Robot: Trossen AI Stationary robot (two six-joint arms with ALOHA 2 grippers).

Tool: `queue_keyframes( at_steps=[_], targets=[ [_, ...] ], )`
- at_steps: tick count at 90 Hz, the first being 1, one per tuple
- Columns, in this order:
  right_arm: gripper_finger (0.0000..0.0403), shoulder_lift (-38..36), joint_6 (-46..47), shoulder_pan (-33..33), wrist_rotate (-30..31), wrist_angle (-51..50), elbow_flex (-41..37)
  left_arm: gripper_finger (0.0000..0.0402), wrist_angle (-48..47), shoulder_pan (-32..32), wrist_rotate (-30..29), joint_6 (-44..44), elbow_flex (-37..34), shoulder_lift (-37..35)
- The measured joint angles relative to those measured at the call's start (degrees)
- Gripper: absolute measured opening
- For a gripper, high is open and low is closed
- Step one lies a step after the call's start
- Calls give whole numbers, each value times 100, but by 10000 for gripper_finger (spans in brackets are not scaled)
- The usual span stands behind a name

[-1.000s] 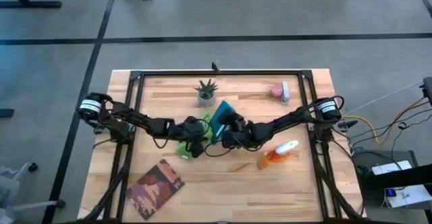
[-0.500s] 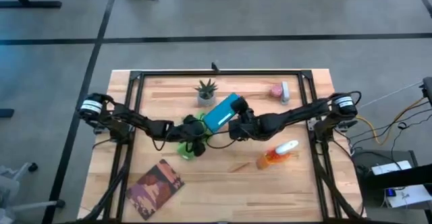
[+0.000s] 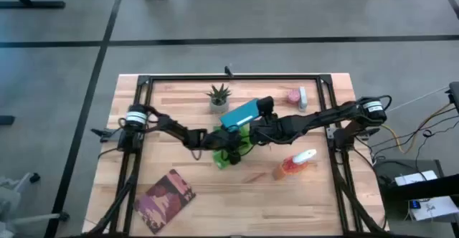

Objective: Apply microfiber cloth
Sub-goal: Wipe the back of the tablet with the microfiber cloth, then wipe the front of the tablet with the microfiber cloth

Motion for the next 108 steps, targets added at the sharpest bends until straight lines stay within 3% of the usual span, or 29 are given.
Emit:
queue_keyframes(
  at_steps=[10,23,42,51,93,108],
  targets=[
    [13,-72,611,1,-2,-691,0,0,-344,106,9,24,365,226],
    [13,-133,1629,-12,-303,-1349,-56,0,-723,127,41,8,333,114],
    [13,-113,2134,-23,-1503,-1327,-229,13,-1099,-6,61,1,-311,-665],
    [13,-76,2498,-23,-1782,-1208,-235,30,-1022,-34,75,-183,-747,-1141],
    [13,-80,2740,-27,-1927,-643,244,231,-375,-221,142,-167,-2164,-2715],
    [13,-82,2714,-98,-3013,-38,331,281,-408,-277,291,-205,-2672,-3408]
  ],
)
